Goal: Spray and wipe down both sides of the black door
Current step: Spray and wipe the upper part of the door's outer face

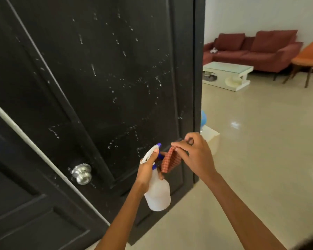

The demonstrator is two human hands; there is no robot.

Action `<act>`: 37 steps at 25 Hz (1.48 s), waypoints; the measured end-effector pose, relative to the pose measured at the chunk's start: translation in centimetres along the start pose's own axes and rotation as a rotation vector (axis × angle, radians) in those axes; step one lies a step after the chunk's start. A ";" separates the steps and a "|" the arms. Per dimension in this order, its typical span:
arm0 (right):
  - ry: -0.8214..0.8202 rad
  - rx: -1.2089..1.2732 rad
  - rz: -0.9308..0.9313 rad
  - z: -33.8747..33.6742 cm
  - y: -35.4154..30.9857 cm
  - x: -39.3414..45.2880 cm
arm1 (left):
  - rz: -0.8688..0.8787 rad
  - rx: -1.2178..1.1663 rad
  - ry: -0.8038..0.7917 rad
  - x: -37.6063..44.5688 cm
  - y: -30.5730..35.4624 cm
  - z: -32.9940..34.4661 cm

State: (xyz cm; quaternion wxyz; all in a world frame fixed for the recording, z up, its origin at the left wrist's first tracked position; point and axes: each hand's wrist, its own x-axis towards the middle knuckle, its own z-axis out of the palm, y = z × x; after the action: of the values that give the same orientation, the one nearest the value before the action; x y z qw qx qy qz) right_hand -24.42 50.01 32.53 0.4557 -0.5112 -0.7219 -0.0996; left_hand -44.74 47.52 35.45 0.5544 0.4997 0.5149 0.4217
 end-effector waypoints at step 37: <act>0.641 0.085 -0.380 -4.0 13.0 72.6 | 0.936 0.193 0.707 27.0 54.5 11.2</act>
State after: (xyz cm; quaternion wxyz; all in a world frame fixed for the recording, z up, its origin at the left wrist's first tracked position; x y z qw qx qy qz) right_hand -15.96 100.53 85.72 0.6528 -0.2915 -0.6280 -0.3075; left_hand -28.01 80.57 84.98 0.0563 0.5509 0.4293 0.7135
